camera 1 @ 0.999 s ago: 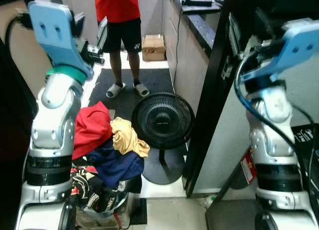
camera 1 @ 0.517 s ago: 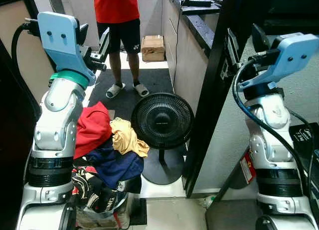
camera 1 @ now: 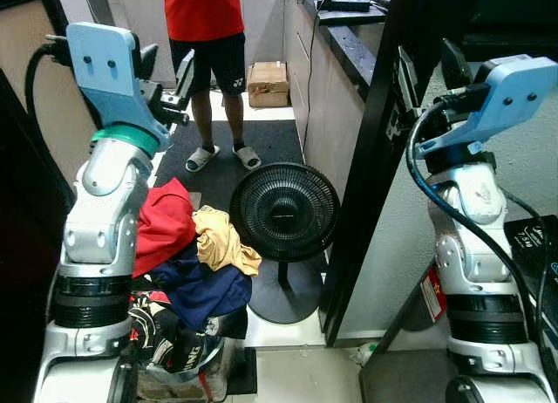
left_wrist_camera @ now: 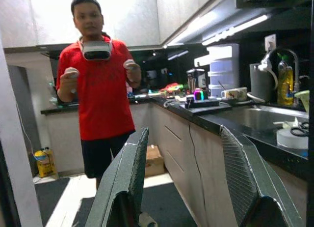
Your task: Clothes washing
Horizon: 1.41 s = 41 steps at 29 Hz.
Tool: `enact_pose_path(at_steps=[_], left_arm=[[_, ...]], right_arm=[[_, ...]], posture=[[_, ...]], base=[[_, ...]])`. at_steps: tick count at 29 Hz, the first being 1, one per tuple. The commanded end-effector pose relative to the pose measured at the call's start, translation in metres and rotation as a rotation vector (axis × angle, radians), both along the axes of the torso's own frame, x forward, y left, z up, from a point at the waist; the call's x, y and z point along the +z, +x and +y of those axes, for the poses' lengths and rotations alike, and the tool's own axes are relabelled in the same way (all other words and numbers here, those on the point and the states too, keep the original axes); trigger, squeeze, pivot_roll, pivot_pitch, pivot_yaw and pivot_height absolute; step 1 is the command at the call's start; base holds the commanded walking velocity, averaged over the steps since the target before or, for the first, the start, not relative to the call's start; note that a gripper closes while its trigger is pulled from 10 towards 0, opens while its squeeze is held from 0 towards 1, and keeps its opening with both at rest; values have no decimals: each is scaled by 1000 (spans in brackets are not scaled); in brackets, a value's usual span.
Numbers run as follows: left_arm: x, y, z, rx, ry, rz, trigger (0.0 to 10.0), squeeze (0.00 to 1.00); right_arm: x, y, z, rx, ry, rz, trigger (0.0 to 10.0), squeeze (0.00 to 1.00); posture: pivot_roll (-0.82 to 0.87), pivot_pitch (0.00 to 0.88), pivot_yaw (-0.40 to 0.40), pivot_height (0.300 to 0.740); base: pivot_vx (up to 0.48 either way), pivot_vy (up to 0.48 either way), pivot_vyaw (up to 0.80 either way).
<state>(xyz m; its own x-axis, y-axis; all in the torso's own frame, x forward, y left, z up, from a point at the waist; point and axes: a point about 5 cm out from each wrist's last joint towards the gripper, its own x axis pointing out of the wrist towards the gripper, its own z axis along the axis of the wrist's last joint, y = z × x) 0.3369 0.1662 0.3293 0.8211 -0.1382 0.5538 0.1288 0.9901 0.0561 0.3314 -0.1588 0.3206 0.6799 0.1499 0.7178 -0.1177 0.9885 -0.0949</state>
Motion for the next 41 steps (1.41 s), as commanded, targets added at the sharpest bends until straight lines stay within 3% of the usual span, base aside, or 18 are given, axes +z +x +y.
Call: enact_pose_path(at_steps=[1, 7, 13, 14, 15, 17, 21, 23, 26, 34, 39, 41], left_arm=[[-10, 1, 0, 7, 10, 39, 10000, 0], [-14, -2, 1, 10, 19, 42, 10000, 0], [-36, -6, -9, -20, 70, 99, 10000, 0], [-50, -6, -11, -20, 87, 142, 10000, 0], [-50, -6, -11, -20, 87, 142, 10000, 0], [-83, -9, -17, -37, 107, 237, 10000, 0], [-102, -13, -21, -47, 129, 283, 10000, 0], [-130, -15, -17, -27, 128, 368, 10000, 0], [-146, -17, -12, -5, 140, 415, 10000, 0], [-155, -22, -8, 4, 167, 438, 10000, 0], [-151, -23, -14, -15, 158, 423, 10000, 0], [-145, -19, -19, -22, 158, 398, 10000, 0]], right_arm=[[-12, 3, -1, -2, 13, 49, 10000, 0], [-22, 3, 0, 5, 23, 82, 10000, 0], [-44, 3, 5, 58, 6, 164, 10000, 0], [-61, 2, 8, 75, -24, 216, 10000, 0], [-61, 2, 8, 75, -24, 216, 10000, 0], [-101, 1, 8, 79, -32, 350, 10000, 0], [-124, 0, 6, 74, -5, 428, 10000, 0], [-149, -6, 8, 72, -11, 509, 10000, 0], [-164, -10, 9, 73, -27, 558, 10000, 0], [-176, -20, 10, 101, -63, 600, 10000, 0], [-162, -15, 15, 92, -34, 547, 10000, 0], [-153, -10, 25, 109, -21, 516, 10000, 0]], posture=[[29, 0, 53, 740], [32, 0, 48, 740], [37, 0, 48, 740], [39, 0, 43, 740], [39, 0, 43, 740], [44, 0, 43, 740], [44, 0, 41, 740], [45, 0, 40, 740], [45, 0, 38, 740], [41, 0, 33, 740], [41, 2, 26, 740], [44, 0, 26, 740]], base=[[0, 0, 0], [0, 0, 0], [0, 0, 0], [0, 0, 0], [0, 0, 0], [0, 0, 0], [0, 0, 0], [0, 0, 0], [0, 0, 0], [0, 0, 0], [0, 0, 0], [0, 0, 0]])
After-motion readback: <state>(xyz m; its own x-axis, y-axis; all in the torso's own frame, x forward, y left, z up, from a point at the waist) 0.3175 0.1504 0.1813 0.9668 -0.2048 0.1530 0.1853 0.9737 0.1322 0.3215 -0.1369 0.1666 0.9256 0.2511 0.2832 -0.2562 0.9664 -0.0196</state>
